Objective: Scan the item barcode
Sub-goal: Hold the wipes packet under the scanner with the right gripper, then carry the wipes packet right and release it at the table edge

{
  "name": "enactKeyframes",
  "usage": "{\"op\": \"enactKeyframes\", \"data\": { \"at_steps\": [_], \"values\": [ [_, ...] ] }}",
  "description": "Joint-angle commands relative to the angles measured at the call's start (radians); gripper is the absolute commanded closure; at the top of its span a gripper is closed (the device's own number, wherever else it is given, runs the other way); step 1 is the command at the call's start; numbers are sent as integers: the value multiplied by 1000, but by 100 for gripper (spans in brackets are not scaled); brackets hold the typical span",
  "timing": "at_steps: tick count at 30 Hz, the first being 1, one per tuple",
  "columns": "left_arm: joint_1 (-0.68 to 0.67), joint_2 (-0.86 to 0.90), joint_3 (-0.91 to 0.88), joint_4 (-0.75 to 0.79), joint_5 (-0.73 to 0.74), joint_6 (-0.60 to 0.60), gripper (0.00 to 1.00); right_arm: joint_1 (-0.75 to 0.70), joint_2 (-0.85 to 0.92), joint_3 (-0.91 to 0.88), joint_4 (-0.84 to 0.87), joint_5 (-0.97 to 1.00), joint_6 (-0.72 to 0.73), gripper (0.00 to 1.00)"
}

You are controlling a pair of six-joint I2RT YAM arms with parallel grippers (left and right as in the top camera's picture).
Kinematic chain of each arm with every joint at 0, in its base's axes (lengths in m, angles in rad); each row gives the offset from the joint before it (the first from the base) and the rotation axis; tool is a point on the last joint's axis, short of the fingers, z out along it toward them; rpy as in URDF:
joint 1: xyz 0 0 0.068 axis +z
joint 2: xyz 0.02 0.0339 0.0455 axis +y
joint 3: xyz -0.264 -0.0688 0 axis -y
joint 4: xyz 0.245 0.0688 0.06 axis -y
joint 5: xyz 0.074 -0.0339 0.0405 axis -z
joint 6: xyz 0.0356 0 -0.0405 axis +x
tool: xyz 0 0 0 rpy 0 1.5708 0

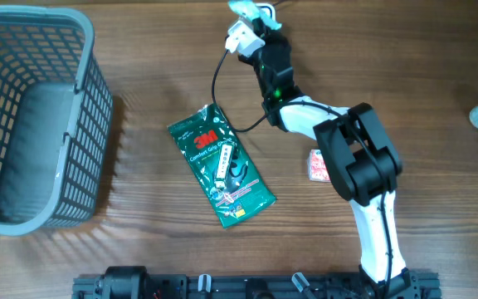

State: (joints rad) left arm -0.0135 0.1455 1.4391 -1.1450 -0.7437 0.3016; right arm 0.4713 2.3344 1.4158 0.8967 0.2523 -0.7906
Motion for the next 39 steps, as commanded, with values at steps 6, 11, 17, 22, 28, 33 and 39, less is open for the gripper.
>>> {"op": "enactKeyframes", "data": {
  "at_steps": [6, 11, 17, 22, 28, 33, 39],
  "values": [
    [5, -5, 0, 2, -2, 8, 0, 3, 37, 28, -187, -70, 88, 95],
    [5, -5, 0, 2, -2, 8, 0, 3, -45, 28, -320, -93, 358, 96],
    [5, -5, 0, 3, -2, 8, 0, -25, -389, 28, -822, -98, 541, 96],
    [5, -5, 0, 3, -2, 8, 0, -193, -546, 28, -1145, -75, 741, 96],
    [5, -5, 0, 3, -2, 8, 0, -591, -487, -5, -1245, -28, 812, 96],
    [5, -5, 0, 3, -2, 8, 0, -843, -351, -5, -1124, -28, 817, 89],
    [5, -5, 0, 3, -2, 8, 0, -874, -347, 22, -1076, -203, 821, 0]
  ]
}}
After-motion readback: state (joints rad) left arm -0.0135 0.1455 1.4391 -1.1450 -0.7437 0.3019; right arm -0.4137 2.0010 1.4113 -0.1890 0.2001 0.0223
